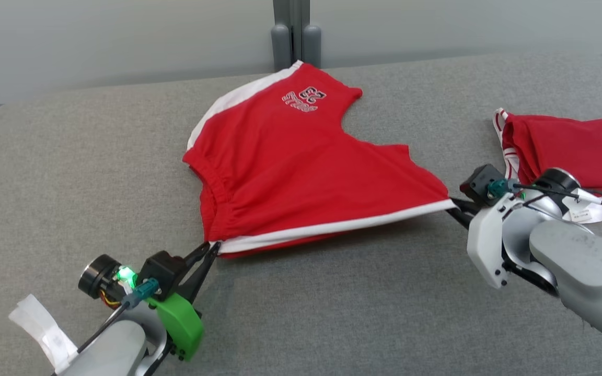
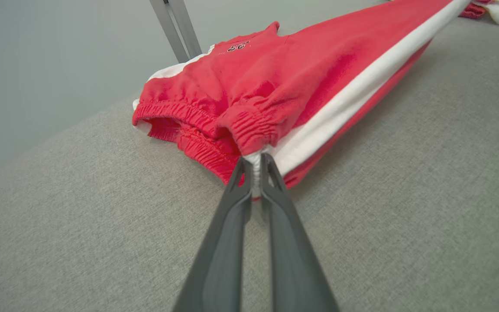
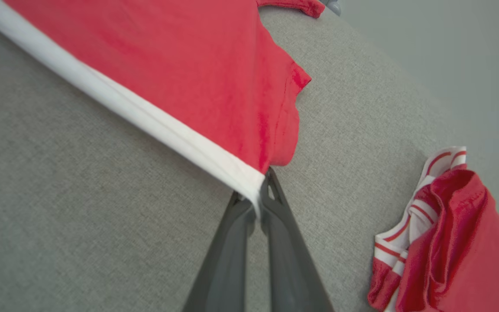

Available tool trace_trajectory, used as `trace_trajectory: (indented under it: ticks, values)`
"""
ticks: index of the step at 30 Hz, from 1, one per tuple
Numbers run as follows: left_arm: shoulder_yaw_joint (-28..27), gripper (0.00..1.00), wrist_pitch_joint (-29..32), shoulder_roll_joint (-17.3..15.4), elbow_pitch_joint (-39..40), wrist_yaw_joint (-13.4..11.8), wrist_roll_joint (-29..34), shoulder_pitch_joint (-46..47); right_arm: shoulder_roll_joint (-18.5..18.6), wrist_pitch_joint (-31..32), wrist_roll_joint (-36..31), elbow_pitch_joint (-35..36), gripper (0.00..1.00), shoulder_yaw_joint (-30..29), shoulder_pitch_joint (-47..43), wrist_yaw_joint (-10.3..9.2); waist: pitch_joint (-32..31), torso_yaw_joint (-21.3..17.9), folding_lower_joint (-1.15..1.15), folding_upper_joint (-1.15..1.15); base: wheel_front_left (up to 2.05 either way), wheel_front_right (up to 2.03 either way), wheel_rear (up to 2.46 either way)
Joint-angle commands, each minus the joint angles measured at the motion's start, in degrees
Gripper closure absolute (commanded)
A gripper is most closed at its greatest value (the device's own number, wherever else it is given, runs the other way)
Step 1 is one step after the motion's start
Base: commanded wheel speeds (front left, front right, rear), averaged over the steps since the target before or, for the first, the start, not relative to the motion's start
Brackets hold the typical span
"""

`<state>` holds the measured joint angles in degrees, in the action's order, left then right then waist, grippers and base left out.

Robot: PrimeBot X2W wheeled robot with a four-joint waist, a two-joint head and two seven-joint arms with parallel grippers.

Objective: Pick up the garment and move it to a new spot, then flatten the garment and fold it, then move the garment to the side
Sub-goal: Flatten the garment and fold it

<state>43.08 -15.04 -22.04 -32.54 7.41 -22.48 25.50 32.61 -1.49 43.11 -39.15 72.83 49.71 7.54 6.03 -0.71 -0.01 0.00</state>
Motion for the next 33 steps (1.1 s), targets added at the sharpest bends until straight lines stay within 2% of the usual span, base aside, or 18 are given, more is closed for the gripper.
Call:
trace_trajectory:
  ticks: [1, 9, 12, 17, 22, 27, 33]
  values:
    - [0.15, 1.00, -0.15, -0.97, 0.73, 0.07, -0.71, -1.94, 1.82, 1.44, 1.15, 2.28, 1.00, 0.42, -1.89, -0.10, -2.35, 0.36, 0.01, 0.00, 0.00, 0.00, 0.00]
    - [3.91, 1.00, -0.15, -4.68, 7.23, 0.00, -2.28, -8.16, 11.46, 11.00, 3.50, 17.61, 1.00, 0.51, -7.39, -0.10, -5.30, 0.02, 0.01, 0.00, 0.00, 0.00, 0.00]
    - [5.42, 1.00, 1.28, -6.01, 9.91, 0.00, -2.70, -9.95, 14.83, 14.48, -0.15, 23.50, 1.00, 0.59, -9.47, -0.10, -5.74, 0.16, 0.01, 0.00, 0.00, 0.00, 0.00]
    - [5.37, 1.00, 4.54, -8.34, 16.61, -1.08, -3.90, -12.08, 19.47, 16.22, 1.22, 29.91, 1.00, 0.49, -8.19, -0.10, -4.96, 0.78, 0.01, 0.00, 0.00, 0.00, 0.00]
    - [3.69, 1.00, 5.98, -9.68, 20.50, -2.98, -3.80, -9.70, 21.25, 15.81, -0.09, 30.50, 1.00, 0.51, -3.95, -0.10, -2.53, 1.96, 0.01, 0.00, 0.00, 0.00, 0.00]
    - [2.04, 1.00, 5.60, -8.03, 21.30, -4.53, -3.91, -6.07, 21.13, 15.54, -1.43, 29.72, 1.00, 0.51, 2.21, -0.10, 1.00, 3.78, 0.01, 0.00, 0.00, 0.00, 0.00]
    - [0.93, 1.00, 4.89, -5.57, 19.96, -5.07, -2.91, -0.71, 20.94, 16.11, -2.97, 28.01, 1.00, 0.52, 10.32, -0.10, 5.80, 6.69, 0.01, 0.00, 0.00, 0.00, 0.00]
